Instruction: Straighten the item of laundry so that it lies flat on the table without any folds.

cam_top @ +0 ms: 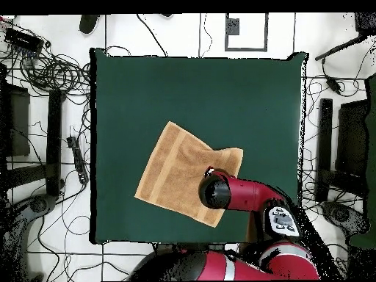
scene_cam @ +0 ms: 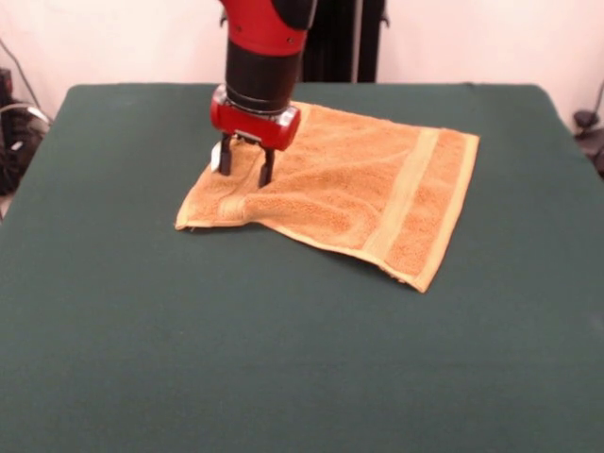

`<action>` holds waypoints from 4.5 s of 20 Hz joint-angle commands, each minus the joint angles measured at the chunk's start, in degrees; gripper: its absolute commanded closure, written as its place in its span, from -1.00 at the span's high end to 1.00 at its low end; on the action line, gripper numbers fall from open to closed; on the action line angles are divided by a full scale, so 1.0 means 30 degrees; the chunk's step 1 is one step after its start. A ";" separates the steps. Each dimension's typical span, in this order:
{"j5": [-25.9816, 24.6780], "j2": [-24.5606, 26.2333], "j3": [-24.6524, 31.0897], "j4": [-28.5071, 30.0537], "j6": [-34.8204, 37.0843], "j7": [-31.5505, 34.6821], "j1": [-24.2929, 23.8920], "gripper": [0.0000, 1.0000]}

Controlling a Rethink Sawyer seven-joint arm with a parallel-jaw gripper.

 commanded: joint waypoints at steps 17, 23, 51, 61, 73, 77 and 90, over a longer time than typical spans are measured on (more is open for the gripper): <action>-0.2594 -0.2493 0.1469 0.4891 0.1123 0.0080 -0.0713 1.00; -0.2827 -0.3596 0.1872 0.5753 0.1075 0.0695 -0.0883 1.00; -0.1527 -0.7569 0.5387 0.1735 0.3973 0.0294 -0.1543 1.00; -0.1674 -0.4338 0.4976 -0.1204 0.2432 0.1002 -0.0772 1.00; -0.1304 -0.1176 0.5697 -0.2604 0.2463 0.1031 -0.1476 1.00; -0.1659 -0.0635 0.4333 -0.3314 0.2539 0.1824 0.0152 1.00; -0.1495 0.1886 0.3568 -0.6294 0.2947 0.1359 0.0852 1.00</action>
